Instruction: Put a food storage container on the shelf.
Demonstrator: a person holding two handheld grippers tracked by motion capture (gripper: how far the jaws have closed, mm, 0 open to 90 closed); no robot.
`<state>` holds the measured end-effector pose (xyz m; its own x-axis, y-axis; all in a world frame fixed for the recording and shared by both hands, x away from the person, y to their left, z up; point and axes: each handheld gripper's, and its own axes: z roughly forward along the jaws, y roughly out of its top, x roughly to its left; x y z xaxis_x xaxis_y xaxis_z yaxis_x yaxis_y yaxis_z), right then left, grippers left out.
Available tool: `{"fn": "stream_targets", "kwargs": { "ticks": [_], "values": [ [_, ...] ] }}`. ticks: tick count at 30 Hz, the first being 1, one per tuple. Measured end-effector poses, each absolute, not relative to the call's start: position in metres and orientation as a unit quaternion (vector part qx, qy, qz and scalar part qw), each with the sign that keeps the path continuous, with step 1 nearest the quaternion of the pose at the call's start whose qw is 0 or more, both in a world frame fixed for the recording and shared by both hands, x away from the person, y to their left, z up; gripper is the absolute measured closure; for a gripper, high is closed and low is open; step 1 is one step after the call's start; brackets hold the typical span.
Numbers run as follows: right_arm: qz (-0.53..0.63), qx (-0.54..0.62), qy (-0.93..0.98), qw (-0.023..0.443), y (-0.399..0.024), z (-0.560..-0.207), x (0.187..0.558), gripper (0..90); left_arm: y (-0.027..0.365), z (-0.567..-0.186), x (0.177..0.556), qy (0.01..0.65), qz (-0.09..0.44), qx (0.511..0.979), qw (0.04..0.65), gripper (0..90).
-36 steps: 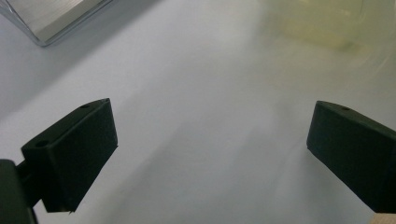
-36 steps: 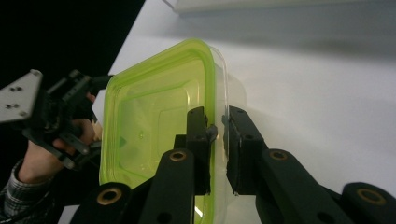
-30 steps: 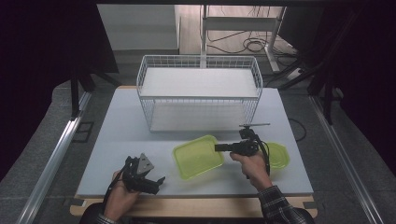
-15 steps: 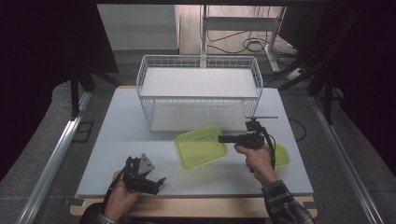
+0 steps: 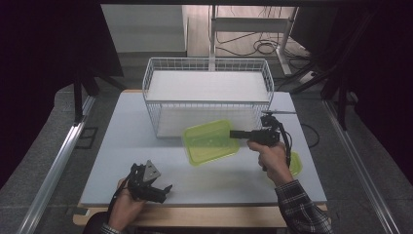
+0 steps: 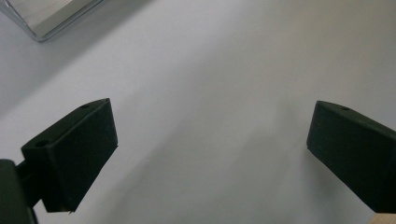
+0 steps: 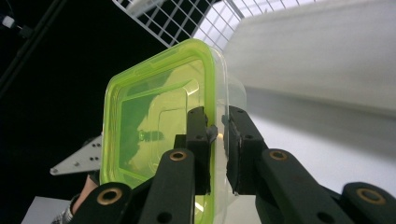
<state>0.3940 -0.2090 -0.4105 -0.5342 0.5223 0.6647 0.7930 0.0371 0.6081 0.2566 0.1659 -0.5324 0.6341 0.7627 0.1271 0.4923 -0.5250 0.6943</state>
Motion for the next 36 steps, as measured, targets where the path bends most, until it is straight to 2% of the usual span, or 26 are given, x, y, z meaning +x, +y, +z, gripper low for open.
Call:
{"fn": "stream_targets", "kwargs": {
  "ticks": [17, 36],
  "values": [
    [-0.544, -0.456, -0.693, 0.124, -0.203, -0.358, 0.403, 80.2, 0.167, -0.532, 0.257, 0.369, 0.213, 0.849, 0.313, 1.6],
    [-0.562, -0.487, -0.666, 0.055, -0.19, -0.312, 0.444, 80.1, 0.171, -0.531, 0.258, 0.377, 0.21, 0.845, 0.315, 1.9]
  ]
}}
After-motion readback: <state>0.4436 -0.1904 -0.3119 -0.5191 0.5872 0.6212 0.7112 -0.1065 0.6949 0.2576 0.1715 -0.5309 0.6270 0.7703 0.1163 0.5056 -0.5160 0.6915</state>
